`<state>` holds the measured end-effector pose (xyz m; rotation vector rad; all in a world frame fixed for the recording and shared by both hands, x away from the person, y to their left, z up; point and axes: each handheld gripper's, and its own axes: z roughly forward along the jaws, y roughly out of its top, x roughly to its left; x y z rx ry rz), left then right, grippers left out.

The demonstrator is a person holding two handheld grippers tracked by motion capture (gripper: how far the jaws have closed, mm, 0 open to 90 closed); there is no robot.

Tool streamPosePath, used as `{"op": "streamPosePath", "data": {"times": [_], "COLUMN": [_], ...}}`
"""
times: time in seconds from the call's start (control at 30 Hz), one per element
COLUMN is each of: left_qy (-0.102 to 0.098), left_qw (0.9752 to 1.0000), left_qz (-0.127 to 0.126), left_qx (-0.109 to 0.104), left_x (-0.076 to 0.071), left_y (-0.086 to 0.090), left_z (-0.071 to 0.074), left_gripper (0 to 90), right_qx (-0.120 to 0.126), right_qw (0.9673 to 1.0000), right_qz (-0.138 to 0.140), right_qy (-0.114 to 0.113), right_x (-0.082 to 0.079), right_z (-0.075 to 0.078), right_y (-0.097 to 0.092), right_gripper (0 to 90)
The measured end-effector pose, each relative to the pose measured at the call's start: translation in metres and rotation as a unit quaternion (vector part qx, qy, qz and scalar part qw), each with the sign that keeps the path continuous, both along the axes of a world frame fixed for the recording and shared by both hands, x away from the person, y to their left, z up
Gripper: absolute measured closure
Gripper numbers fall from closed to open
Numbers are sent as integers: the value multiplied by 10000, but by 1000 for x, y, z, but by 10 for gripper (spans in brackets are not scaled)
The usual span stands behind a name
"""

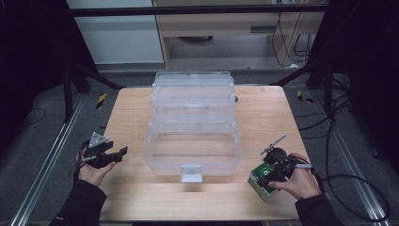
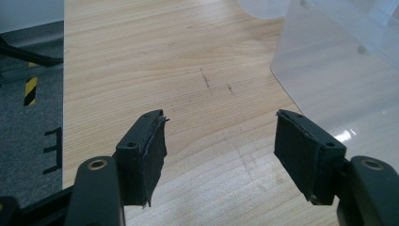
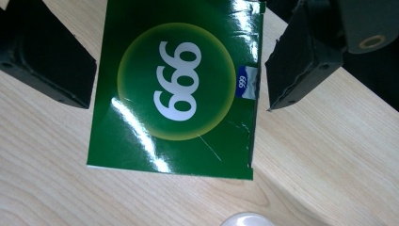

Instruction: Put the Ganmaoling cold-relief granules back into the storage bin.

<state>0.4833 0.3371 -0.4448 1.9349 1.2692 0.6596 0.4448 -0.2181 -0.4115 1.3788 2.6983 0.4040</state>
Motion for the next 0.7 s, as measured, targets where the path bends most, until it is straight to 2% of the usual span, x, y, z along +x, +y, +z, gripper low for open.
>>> {"op": "streamPosePath", "data": {"times": [0.53, 0.7], "left_qy": [37, 19], "left_qw": [10000, 10000], "left_qz": [-22, -35], "left_qx": [-4, 0], "left_x": [0, -1], "left_y": [-1, -1], "left_z": [-1, 0], "left_gripper": [333, 333], "right_qx": [-55, -98], "right_qw": [9997, 9996], "right_qz": [-22, -14], "right_qy": [256, 267], "right_x": [6, 7], "right_z": [-8, -9], "right_y": [0, 2], "right_gripper": [132, 142]}}
